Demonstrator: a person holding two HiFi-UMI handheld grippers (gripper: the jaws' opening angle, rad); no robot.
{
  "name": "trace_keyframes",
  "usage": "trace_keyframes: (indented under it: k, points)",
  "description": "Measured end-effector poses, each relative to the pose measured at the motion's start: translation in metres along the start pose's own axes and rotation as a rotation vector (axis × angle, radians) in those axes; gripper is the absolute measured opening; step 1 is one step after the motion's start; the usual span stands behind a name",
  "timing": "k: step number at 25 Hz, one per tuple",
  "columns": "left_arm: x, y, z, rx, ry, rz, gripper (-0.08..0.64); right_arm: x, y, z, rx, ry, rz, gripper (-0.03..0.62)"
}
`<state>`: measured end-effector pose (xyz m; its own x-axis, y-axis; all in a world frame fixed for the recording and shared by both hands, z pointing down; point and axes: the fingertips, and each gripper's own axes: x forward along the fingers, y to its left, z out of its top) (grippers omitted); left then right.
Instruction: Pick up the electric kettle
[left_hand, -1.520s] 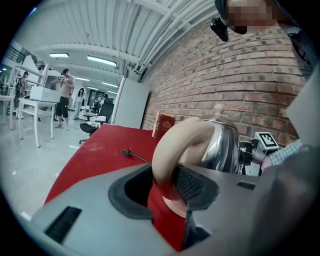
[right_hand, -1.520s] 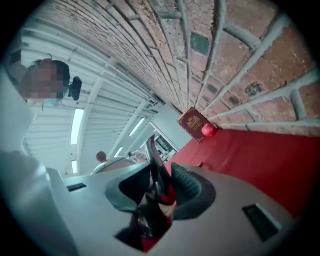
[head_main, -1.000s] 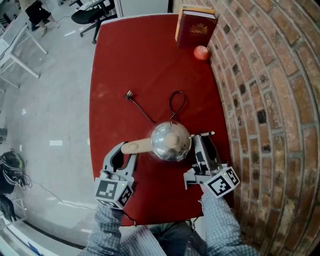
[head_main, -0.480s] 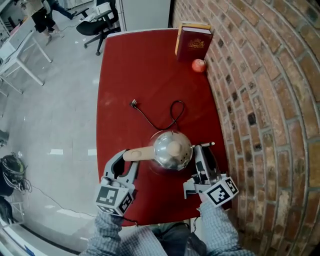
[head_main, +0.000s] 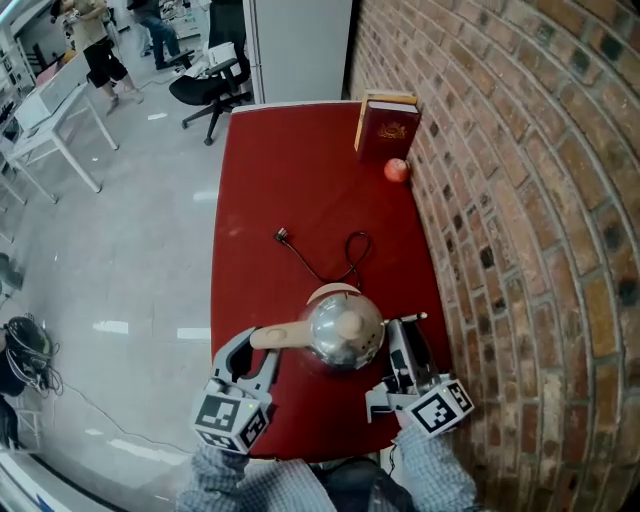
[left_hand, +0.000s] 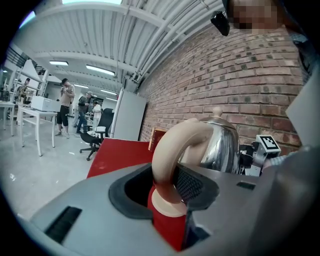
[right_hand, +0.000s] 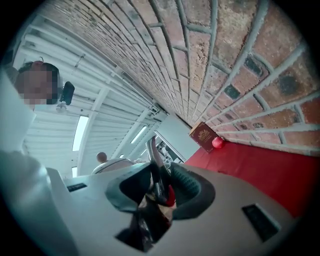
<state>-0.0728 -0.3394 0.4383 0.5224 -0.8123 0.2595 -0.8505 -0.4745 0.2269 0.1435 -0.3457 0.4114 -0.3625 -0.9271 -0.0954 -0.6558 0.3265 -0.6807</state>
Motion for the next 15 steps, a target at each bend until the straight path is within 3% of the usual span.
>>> trace_keyframes:
  k: [15]
  points:
    - [-0.053, -0.023, 0.041, 0.011, -0.041, 0.015, 0.133, -0.029, 0.058, 0.025, 0.005, -0.001, 0.031, 0.117]
